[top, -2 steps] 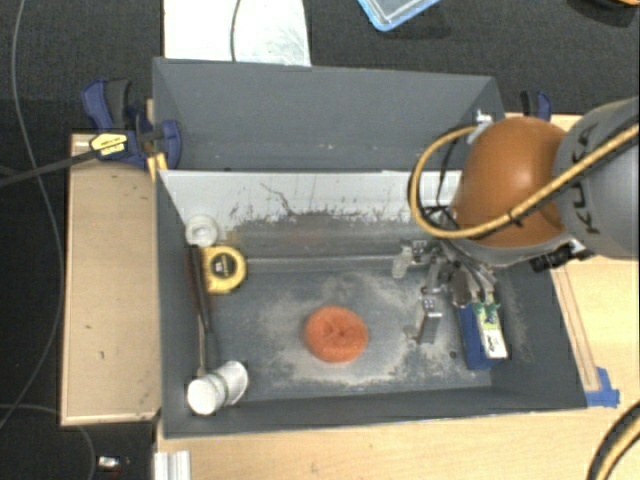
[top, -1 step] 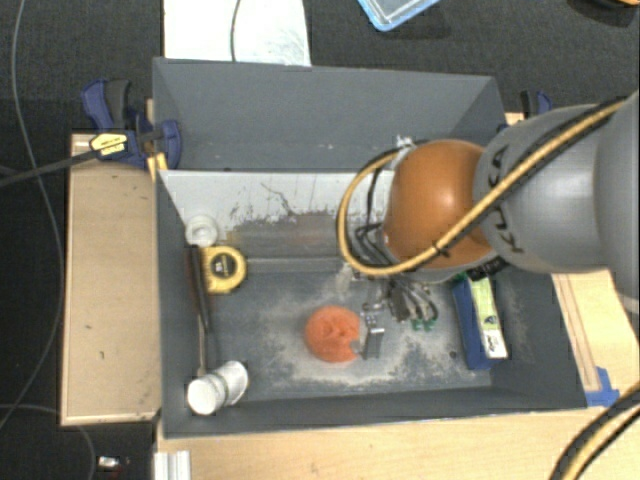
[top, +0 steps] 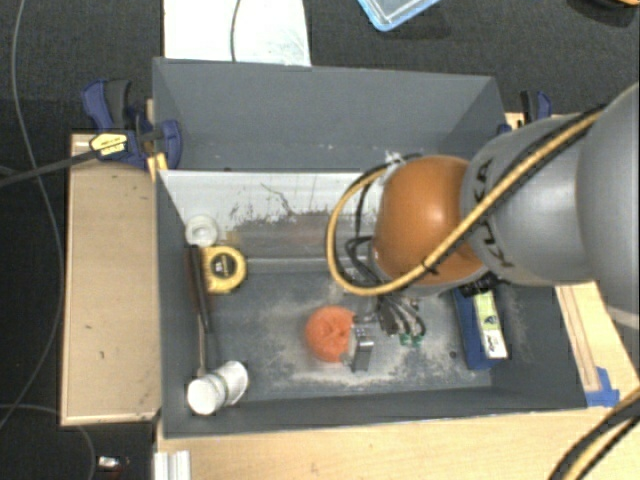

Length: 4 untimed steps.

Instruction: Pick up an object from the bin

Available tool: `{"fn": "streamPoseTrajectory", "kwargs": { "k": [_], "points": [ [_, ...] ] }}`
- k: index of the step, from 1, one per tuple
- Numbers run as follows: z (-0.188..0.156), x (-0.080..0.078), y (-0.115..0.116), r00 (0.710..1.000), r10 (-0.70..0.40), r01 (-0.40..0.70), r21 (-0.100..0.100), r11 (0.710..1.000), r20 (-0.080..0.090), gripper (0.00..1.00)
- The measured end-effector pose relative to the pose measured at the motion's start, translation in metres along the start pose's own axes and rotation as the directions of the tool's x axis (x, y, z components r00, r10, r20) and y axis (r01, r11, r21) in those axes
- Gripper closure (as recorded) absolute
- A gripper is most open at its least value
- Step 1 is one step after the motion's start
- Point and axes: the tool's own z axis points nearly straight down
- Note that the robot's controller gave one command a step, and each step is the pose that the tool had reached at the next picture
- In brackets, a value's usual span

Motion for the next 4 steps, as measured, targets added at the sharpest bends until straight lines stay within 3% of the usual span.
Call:
{"fn": "streamPoseTrajectory", "kwargs": {
  "k": [1, 2, 3, 4],
  "points": [
    [0.045, -0.007, -0.011, 1.000, -0.031, 0.031, -0.002, 1.000, 0.000, 0.00],
    [0.050, -0.003, -0.015, 0.989, 0.151, -0.151, -0.001, 0.989, 0.005, 1.00],
    [0.050, -0.003, -0.015, 0.989, 0.150, -0.150, 0.000, 0.989, 0.005, 1.00],
    [-0.019, -0.003, -0.021, 0.991, 0.137, -0.137, 0.000, 0.991, 0.001, 1.00]
  ]
}}
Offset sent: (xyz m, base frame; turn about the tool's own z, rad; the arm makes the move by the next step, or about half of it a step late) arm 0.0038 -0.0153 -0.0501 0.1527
